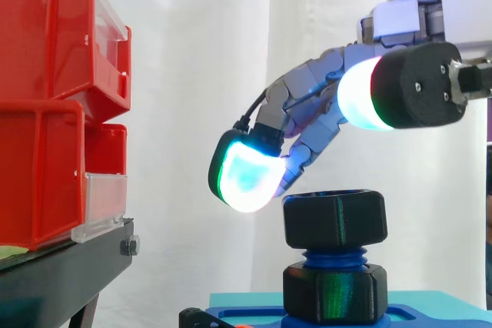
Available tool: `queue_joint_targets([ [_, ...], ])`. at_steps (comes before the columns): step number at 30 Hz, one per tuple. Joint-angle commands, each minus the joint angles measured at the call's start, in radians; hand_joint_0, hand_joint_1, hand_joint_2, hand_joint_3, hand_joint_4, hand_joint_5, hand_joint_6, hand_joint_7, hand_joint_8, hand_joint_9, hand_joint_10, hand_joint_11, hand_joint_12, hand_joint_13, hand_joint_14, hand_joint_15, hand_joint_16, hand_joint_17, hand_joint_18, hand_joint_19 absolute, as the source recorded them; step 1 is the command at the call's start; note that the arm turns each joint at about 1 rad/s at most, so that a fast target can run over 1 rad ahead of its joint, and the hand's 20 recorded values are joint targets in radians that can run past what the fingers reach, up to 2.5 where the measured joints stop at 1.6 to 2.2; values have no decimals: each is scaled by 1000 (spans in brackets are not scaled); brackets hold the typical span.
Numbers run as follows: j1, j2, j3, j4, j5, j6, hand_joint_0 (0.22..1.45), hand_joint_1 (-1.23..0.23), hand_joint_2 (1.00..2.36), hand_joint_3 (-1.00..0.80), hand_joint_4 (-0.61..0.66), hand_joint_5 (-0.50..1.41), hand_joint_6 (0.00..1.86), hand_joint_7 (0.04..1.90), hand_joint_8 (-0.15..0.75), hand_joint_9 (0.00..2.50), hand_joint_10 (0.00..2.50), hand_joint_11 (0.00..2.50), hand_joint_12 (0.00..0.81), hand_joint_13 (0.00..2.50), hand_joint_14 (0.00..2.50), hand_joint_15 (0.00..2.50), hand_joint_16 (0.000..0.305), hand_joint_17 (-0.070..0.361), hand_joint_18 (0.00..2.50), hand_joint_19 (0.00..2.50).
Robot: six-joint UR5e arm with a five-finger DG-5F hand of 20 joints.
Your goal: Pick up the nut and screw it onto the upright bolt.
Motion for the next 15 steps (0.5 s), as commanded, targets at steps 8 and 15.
queue_joint_targets([
  [8, 0, 1, -1, -35, 0, 0, 535, -84, 1000, -500, 274, -56, 504, 1064, 250, 655, 0, 0, 305, 455, 0, 0, 34, 76, 132, 0],
  [15, -4, 1, 0, -54, -3, 0, 542, -102, 1000, -500, 245, -26, 504, 1250, 256, 716, 0, 0, 295, 507, 0, 0, 32, 72, 177, 0],
])
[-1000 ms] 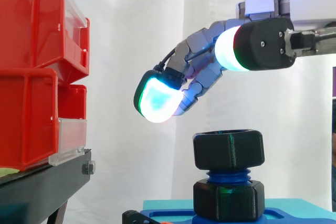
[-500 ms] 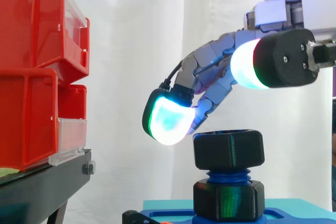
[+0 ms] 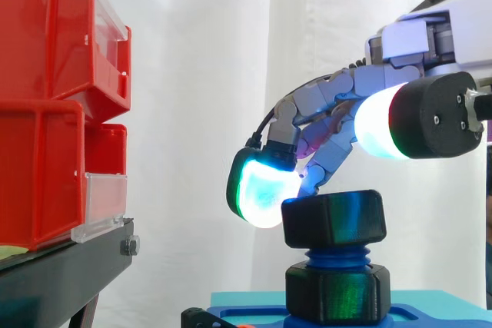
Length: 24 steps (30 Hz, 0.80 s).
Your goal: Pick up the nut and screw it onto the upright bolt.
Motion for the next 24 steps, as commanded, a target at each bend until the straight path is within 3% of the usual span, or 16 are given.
queue_joint_targets([
  [1, -4, 0, 0, -4, -6, 0, 542, -106, 1000, -500, 244, -23, 504, 1269, 258, 721, 0, 0, 294, 522, 0, 0, 32, 71, 188, 0],
  [11, -17, 0, 0, -4, -8, 0, 550, -149, 1000, -500, 189, 28, 500, 1488, 263, 866, 0, 0, 261, 647, 0, 0, 28, 63, 339, 0],
  [17, -31, 2, 0, -12, -11, -2, 549, -172, 1000, -500, 135, 37, 610, 1294, 267, 1077, 0, 0, 229, 779, 0, 0, 23, 51, 490, 55],
  [24, -42, 5, 2, -22, -11, -3, 552, -211, 1000, -500, 90, 54, 649, 1214, 260, 1425, 0, 0, 143, 1008, 0, 0, 7, 16, 680, 63],
])
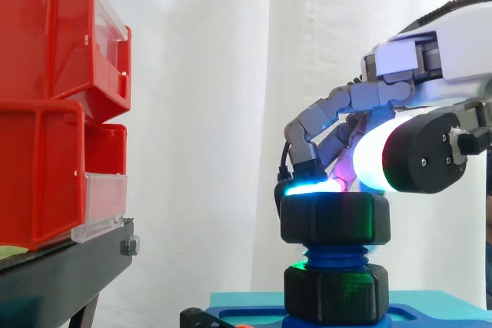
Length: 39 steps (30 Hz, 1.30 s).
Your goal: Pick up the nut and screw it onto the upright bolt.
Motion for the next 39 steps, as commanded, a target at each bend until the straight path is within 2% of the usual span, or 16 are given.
queue_joint_targets([
  [1, -10, 3, 2, -11, 0, 0, 553, -223, 1000, -500, 89, 58, 641, 1231, 266, 1537, 2, 65, 121, 1078, 0, 0, 3, 6, 713, 42],
  [7, -26, 3, 45, -66, -23, -31, 555, -232, 1000, -500, 86, 65, 631, 1243, 257, 1650, 6, 148, 114, 1159, 0, 0, 1, -2, 774, 60],
  [10, -37, 3, 85, -109, -32, -62, 556, -232, 1000, -500, 90, 66, 623, 1258, 254, 1663, 7, 169, 119, 1161, 0, 3, 0, 0, 779, 67],
  [13, -46, 3, 117, -152, -37, -77, 554, -223, 1000, -500, 115, 73, 519, 1452, 258, 1650, 7, 182, 132, 1144, 0, 9, 3, 7, 738, 67],
  [15, -50, 3, 128, -162, -37, -80, 552, -212, 1000, -500, 151, 59, 502, 1425, 261, 1611, 7, 187, 144, 1120, 1, 14, 5, 11, 710, 64],
  [22, -53, 2, 128, -155, -41, -105, 542, -176, 1000, -500, 254, -34, 504, 960, 246, 1377, 7, 134, 180, 941, 0, 1, 15, 34, 587, 71],
  [26, -48, -1, 111, -70, -84, -106, 534, -168, 1000, -500, 235, -62, 503, 815, 233, 1326, 4, 104, 186, 901, 0, 7, 23, 52, 576, 111],
  [29, -42, 0, 70, 9, -114, -103, 531, -165, 1000, -500, 213, -74, 503, 760, 231, 1324, 4, 95, 185, 892, 0, 0, 25, 57, 580, 126],
  [31, -40, -1, 52, 52, -118, -103, 530, -165, 1000, -500, 212, -77, 503, 749, 230, 1299, 3, 78, 188, 882, 0, 0, 26, 59, 581, 132],
  [34, -33, 0, -5, 151, -115, -97, 525, -156, 1000, -500, 205, -86, 502, 712, 222, 1231, 0, 16, 193, 843, 0, 0, 28, 63, 564, 129],
  [36, -26, -1, -13, 185, -112, -94, 522, -148, 1000, -500, 205, -93, 502, 693, 222, 1189, 2, 0, 198, 805, 0, 0, 29, 65, 536, 128],
  [39, -22, -1, -13, 181, -110, -92, 517, -138, 1000, -500, 201, -105, 502, 668, 218, 1088, 0, 0, 216, 715, 0, 0, 30, 68, 473, 109],
])
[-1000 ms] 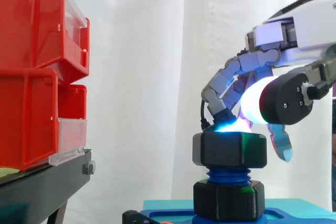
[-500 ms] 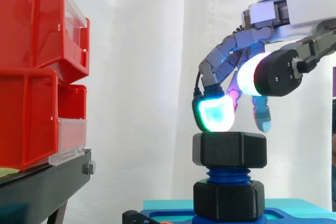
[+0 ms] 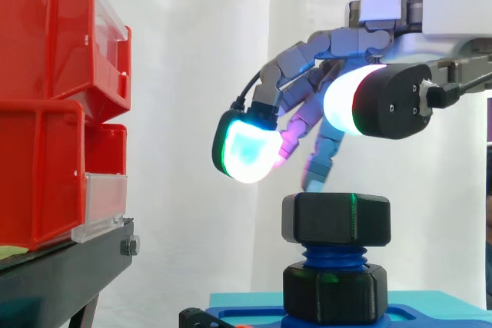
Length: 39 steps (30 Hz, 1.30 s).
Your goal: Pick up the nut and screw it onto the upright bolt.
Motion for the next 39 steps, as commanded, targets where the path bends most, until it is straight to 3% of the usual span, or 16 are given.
queue_joint_targets([
  [1, 6, 0, -7, 18, 2, 3, 513, -126, 1000, -500, 193, -113, 502, 653, 226, 996, 0, 0, 230, 646, 0, 0, 32, 72, 387, 81],
  [7, 16, -6, -7, 12, 2, 29, 495, -76, 1000, -500, 178, -137, 501, 637, 210, 579, 0, 0, 303, 326, 0, 0, 35, 79, 0, 0],
  [13, 24, -5, -15, -2, 2, 56, 480, -5, 1000, -500, 118, -140, 502, 665, 148, 0, 0, 0, 334, 0, 0, 0, 41, 92, 0, 0],
  [21, 35, -5, -47, 7, 14, 81, 477, -10, 1000, -500, 82, -98, 502, 727, 126, 0, 0, 0, 333, 0, 0, 0, 43, 97, 0, 0],
  [31, 35, -5, -47, -25, 19, 90, 481, -33, 1000, -500, 221, -69, 504, 1036, 183, 52, 0, 0, 339, 75, 0, 0, 42, 94, 0, 0],
  [39, 35, -5, -47, -39, 17, 88, 492, -69, 1000, -500, 219, -46, 504, 1219, 211, 196, 0, 0, 332, 203, 0, 0, 40, 90, 0, 0],
])
